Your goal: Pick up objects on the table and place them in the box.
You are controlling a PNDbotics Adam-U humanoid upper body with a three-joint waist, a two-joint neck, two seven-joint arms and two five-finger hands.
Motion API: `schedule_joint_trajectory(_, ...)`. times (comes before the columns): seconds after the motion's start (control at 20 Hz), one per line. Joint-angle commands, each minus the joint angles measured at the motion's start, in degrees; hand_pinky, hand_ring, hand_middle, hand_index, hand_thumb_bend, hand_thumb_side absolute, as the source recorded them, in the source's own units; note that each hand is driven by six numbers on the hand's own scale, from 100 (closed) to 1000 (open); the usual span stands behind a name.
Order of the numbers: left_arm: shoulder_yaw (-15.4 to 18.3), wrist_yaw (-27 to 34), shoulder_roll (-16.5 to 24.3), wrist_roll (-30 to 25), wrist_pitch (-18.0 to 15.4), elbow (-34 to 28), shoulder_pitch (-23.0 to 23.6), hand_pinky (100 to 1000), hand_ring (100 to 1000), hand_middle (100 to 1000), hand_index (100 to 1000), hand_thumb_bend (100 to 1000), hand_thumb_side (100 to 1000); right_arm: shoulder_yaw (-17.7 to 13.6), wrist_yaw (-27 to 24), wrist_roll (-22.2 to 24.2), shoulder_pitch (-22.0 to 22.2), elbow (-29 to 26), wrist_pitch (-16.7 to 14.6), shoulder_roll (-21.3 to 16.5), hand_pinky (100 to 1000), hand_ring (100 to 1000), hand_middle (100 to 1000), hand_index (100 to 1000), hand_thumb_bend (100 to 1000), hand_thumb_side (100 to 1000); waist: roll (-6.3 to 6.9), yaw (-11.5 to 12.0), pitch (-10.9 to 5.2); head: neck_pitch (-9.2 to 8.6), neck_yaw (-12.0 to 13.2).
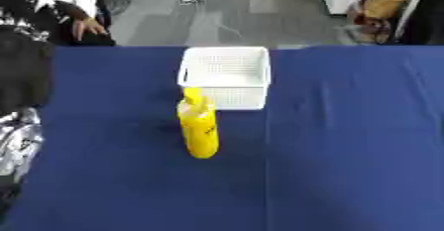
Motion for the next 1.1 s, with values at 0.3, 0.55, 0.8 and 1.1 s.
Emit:
schedule_joint_trajectory(0.3,1.0,-0.2,0.8,-0.4,-0.5,-0.8,-0.6,661,757,858,835,600,955,0.3,-0.9,-2.2,-1.1,-0.9,0.0,-0.9,145,253,316,455,100,833,0.21,-0.1,-0.69,-1.66,1.7)
schedule_joint_trajectory(0.55,1.4,-2.8,1.1,-1.1,0.2,-0.8,-0.3,670,768,872,854,622,958,1.1,-2.1,-4.8,-0.2,-0.9,1.0,-0.8,159,252,318,454,100,851,0.25,-0.4,-0.54,-2.42,1.7)
schedule_joint_trajectory(0.8,1.8,-8.1,2.5,-1.4,6.9,-0.8,-0.2,643,776,882,877,622,973,1.2,-1.9,-6.2,-0.2,-0.9,3.9,-0.4,169,251,319,453,100,856,0.24,-1.1,-0.47,-1.54,2.0)
schedule_joint_trajectory(1.1,0.6,-10.7,7.9,-4.9,16.2,-0.8,-2.4,626,781,848,863,599,987,1.5,-2.1,-6.3,-0.1,-0.9,5.3,-0.4,172,252,318,452,100,860,0.59,-1.2,-0.90,-0.24,3.4)
